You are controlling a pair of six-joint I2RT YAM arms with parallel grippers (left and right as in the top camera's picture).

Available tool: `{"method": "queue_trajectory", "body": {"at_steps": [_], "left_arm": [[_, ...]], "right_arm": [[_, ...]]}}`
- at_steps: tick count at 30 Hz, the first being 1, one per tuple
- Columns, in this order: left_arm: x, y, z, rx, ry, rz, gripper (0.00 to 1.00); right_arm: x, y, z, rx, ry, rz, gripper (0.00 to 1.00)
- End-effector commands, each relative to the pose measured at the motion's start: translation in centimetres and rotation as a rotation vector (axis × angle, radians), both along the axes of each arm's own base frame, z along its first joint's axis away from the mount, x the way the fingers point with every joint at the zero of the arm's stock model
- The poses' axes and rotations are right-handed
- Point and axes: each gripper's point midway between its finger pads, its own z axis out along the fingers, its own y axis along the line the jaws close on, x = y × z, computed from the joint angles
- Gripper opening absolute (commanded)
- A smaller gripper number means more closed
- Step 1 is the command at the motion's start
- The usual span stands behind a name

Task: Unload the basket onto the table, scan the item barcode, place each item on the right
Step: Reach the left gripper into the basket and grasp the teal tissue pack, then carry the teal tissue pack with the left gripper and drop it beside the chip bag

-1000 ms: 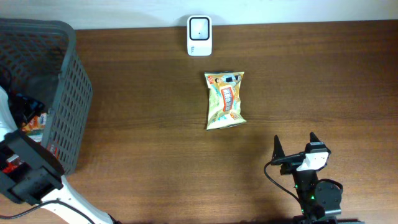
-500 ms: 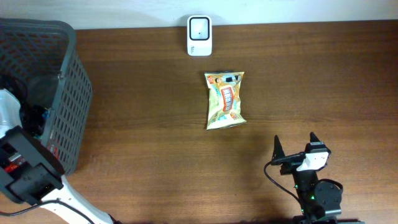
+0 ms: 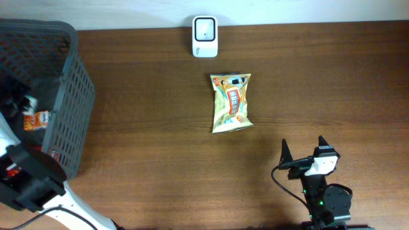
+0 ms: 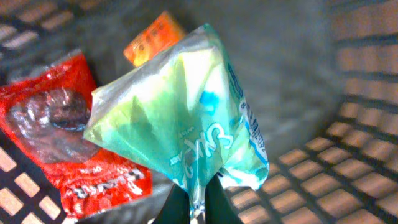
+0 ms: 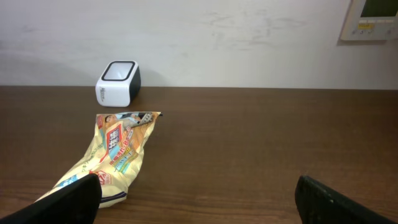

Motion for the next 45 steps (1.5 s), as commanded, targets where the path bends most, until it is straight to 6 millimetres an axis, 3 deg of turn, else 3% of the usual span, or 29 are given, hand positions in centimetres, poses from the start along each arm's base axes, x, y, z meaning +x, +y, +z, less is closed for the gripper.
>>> {"method": "queue_trajectory", "body": {"at_steps": [1,4,6,10,14,17,22,25,31,33,37,43,44,45], "left_arm": [[0.6,-1.1,9.9,0.115,-0.226,-0.025,0.00],[0.4,-3.3,15.1,0.189,-0.342,-0.065,0.00],[0.2,-6.0,18.4,0.225,-0.426,-0.119,0.00],[1.8,-13.7,22.2,0.201,-0.575,-0.341,0.00],[3.3,-21.8,22.9,0.201,-0.613,-0.602,0.00],[3.7,-25.1,23.0,0.219,-0.617,-0.678,0.00],[2.8,-33.4,22.1,0.163,-0.610,-0.899,0.00],[1.7,-38.1,19.3,0.113,-0.539,-1.019,0.00],[0.4,-44.4,9.2,0.036,-0.333,-1.185,0.00],[0.4,-46.3,5.0,0.032,-0.287,-1.227,0.00],[0.6,-46.4,-3.3,0.121,-0.129,-1.203,0.00],[1.3,-49.1,-10.3,0.095,-0.060,-1.255,0.00],[1.1,-49.4,-10.9,0.090,-0.047,-1.262,0.06],[1.0,-49.5,-11.2,0.090,-0.040,-1.266,0.25]], "right_arm": [[0.0,0.1,-0.3,0.006,0.007,0.000,0.98],[0.0,0.0,-0.3,0.006,0.006,0.000,0.98],[0.0,0.0,-0.3,0.006,0.006,0.000,0.98],[0.0,0.1,-0.3,0.006,0.007,0.000,0.98],[0.0,0.0,-0.3,0.006,0.007,0.000,0.99],[0.0,0.0,-0.3,0.006,0.006,0.000,0.98],[0.0,0.0,-0.3,0.006,0.006,0.000,0.98],[0.0,0.0,-0.3,0.006,0.006,0.000,0.98],[0.0,0.1,-0.3,0.006,0.006,0.000,0.98],[0.0,0.0,-0.3,0.006,0.006,0.000,0.98],[0.0,0.0,-0.3,0.006,0.006,0.000,0.98],[0.0,0.0,-0.3,0.006,0.006,0.000,0.98],[0.0,0.0,-0.3,0.006,0.006,0.000,0.99],[0.0,0.0,-0.3,0.006,0.006,0.000,0.98]]}}
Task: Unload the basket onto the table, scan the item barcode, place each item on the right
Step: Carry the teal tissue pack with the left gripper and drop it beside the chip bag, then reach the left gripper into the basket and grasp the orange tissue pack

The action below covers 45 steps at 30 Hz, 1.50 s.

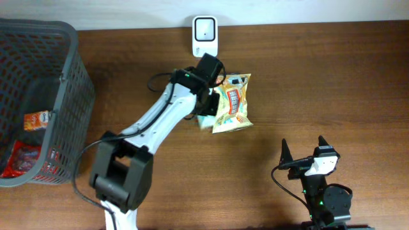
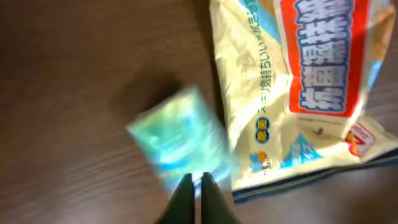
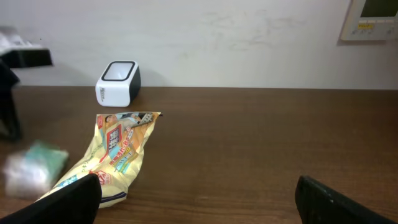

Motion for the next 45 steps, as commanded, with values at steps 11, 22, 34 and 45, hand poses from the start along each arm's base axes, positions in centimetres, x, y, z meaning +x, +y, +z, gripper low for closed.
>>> {"method": "queue_trajectory", "body": {"at_steps": [11,22,34,45], "left_arm": [[3.3,3.8,16.4,-0.072,-0.125,0.109,0.91],[1.5,22.7,31.6,-0.086,-0.440,0.493,0.99],[0.6,31.8,30.9,0.059,-0.438,0.722,0.99],[-3.5,46.0,21.9,0.251,-0.179,1.175,0.99]], "right_arm": [[0.0,0.1,-0.3,0.006,0.006,0.000,0.99],[0.0,0.0,-0.3,0.006,0.006,0.000,0.98],[0.0,0.0,-0.3,0.006,0.006,0.000,0.98],[0.0,0.1,-0.3,0.006,0.006,0.000,0.98]]}}
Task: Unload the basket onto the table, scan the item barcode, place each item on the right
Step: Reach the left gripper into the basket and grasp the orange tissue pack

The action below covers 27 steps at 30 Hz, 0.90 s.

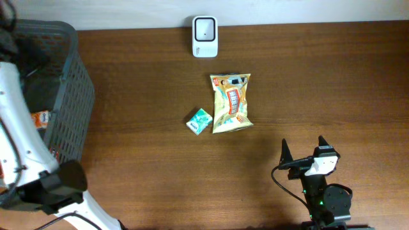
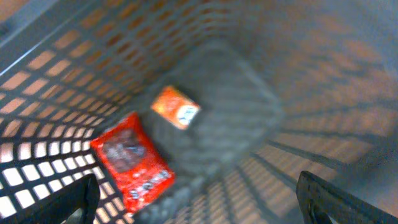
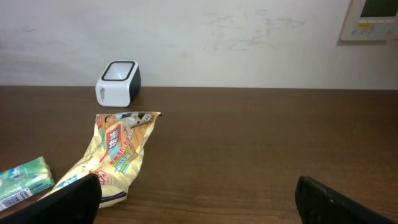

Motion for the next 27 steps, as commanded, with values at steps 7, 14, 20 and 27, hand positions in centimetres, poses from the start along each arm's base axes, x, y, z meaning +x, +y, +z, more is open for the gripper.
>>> {"method": "queue_trajectory", "body": {"at_steps": [7,14,20,27], "left_arm": [[-0.5,4.9,-12.5,-0.225,0.054,0.153,0.98],[1.7,6.9,-18.6,-0.214,-0.070,0.258,0.84],[2.0,8.1,-21.5,-0.167,-0.111,0.273,0.84],[1.4,9.9,-25.7,-0.118,-0.051,0.321,0.84]], "right_arm": [[0.0,0.1,-0.3,0.006,0.006,0.000,0.98],[0.0,0.1,-0.3,0.006,0.007,0.000,0.98],[0.0,0.0,-0.3,0.007,0.006,0.000,0.99],[0.0,0.1,-0.3,0.006,0.007,0.000,0.99]]}}
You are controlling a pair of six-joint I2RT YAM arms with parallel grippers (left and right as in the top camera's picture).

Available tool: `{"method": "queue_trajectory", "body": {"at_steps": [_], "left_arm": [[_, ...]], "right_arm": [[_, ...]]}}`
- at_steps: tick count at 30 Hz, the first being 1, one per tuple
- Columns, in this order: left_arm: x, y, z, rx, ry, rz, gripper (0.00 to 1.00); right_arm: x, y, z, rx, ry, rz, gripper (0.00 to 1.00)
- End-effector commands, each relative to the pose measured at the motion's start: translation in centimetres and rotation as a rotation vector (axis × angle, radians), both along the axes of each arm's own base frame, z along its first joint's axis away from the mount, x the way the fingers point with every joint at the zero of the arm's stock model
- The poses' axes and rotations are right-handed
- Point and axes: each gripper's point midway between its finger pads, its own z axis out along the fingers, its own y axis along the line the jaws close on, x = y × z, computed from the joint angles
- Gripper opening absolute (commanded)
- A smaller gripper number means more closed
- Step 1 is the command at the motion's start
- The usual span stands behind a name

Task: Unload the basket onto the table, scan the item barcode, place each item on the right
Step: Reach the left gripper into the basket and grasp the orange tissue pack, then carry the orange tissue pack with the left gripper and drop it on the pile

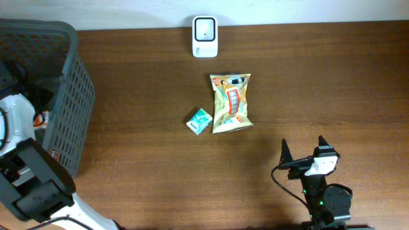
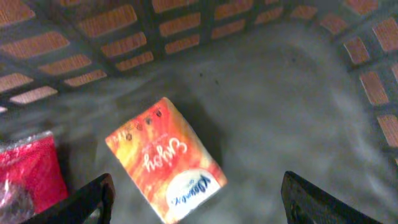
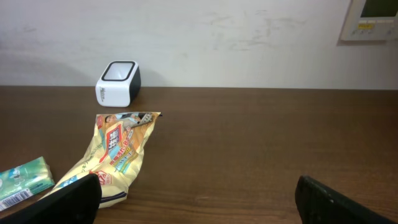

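The white barcode scanner [image 1: 204, 37] [image 3: 118, 83] stands at the table's far edge. Nearer lie a yellow snack bag [image 1: 231, 102] [image 3: 115, 155] and, to its left, a small green tissue pack [image 1: 199, 121] [image 3: 22, 180]. My left gripper [image 2: 196, 182] is open down inside the grey basket [image 1: 70, 96], just above an orange pack [image 2: 165, 158] on the basket floor. A red packet [image 2: 25, 177] lies beside it. My right gripper [image 1: 302, 144] [image 3: 198, 186] is open near the table's front edge, holding nothing.
The basket takes up the left end of the table, its mesh walls close around my left gripper. A beige wall [image 3: 199, 37] rises right behind the scanner.
My left gripper, still open, has gone from high over the basket to low inside it, close above the orange pack. The right arm and the things on the table have not moved.
My left gripper was shut on the green pack inside the basket. Then it held that pack over the table beside the yellow bag. Then the pack lay on the table and the gripper was open over the basket, where it now sits low.
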Motion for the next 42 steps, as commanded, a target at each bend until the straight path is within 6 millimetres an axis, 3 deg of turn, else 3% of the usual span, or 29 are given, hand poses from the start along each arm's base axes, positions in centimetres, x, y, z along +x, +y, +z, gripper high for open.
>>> {"method": "queue_trajectory", "body": {"at_steps": [1,2,4,5,6,8,10,11,14,15,19,23,26,29,33,36,37,39,42], "left_arm": [[-1.0,0.5,-4.3,-0.029,0.083,0.029,0.84],[-1.1,0.4,-5.0,-0.037,0.096,0.029,0.84],[-1.2,0.3,-7.2,-0.059,0.131,0.029,0.71],[-1.3,0.2,-7.6,-0.066,0.139,0.027,0.61],[-1.4,0.2,-7.7,-0.069,0.141,0.027,0.45],[-1.1,0.3,-6.9,-0.058,0.125,0.027,0.23],[-0.7,0.5,-4.9,-0.044,0.089,0.024,0.00],[-0.5,0.5,-3.5,-0.035,0.072,0.022,0.00],[0.6,-0.3,3.1,-0.019,-0.070,-0.014,0.00],[1.0,-1.5,7.0,-0.023,-0.171,-0.053,0.00],[1.5,-5.9,16.0,-0.067,-0.423,-0.208,0.00],[0.8,-14.4,27.4,-0.044,-0.708,-0.471,0.00],[-0.8,-20.2,32.2,-0.013,-0.809,-0.605,0.00],[-1.9,-27.7,34.5,-0.048,-0.867,-0.787,0.00],[-2.6,-37.9,34.1,-0.075,-0.842,-1.080,0.00],[-3.0,-44.5,30.8,-0.092,-0.728,-1.213,0.00],[-2.9,-45.6,29.8,-0.080,-0.694,-1.236,0.00],[-2.3,-48.3,26.2,-0.054,-0.578,-1.279,0.00],[-1.9,-52.6,18.2,-0.096,-0.338,-1.359,0.00]], "right_arm": [[0.0,0.0,-0.3,0.006,0.006,0.000,0.99],[0.0,0.1,-0.3,0.006,0.007,0.000,0.99],[0.0,0.0,-0.3,0.006,0.006,0.000,0.98],[0.0,0.0,-0.3,0.006,0.006,0.000,0.98],[0.0,0.0,-0.3,0.006,0.006,0.000,0.98],[0.0,0.0,-0.3,0.006,0.006,0.000,0.98],[0.0,0.1,-0.3,0.006,0.007,0.000,0.98],[0.0,0.1,-0.3,0.006,0.007,0.000,0.98],[0.0,0.1,-0.3,0.006,0.007,0.000,0.98],[0.0,0.1,-0.3,0.006,0.006,0.000,0.98],[0.0,0.0,-0.3,0.006,0.006,0.000,0.98],[0.0,0.0,-0.3,0.006,0.007,0.000,0.98],[0.0,0.0,-0.3,0.006,0.006,0.000,0.99],[0.0,0.1,-0.3,0.006,0.006,0.000,0.98],[0.0,0.0,-0.3,0.006,0.006,0.000,0.98],[0.0,0.1,-0.3,0.006,0.006,0.000,0.98],[0.0,0.0,-0.3,0.006,0.006,0.000,0.98],[0.0,0.1,-0.3,0.006,0.007,0.000,0.98],[0.0,0.0,-0.3,0.006,0.006,0.000,0.99]]}}
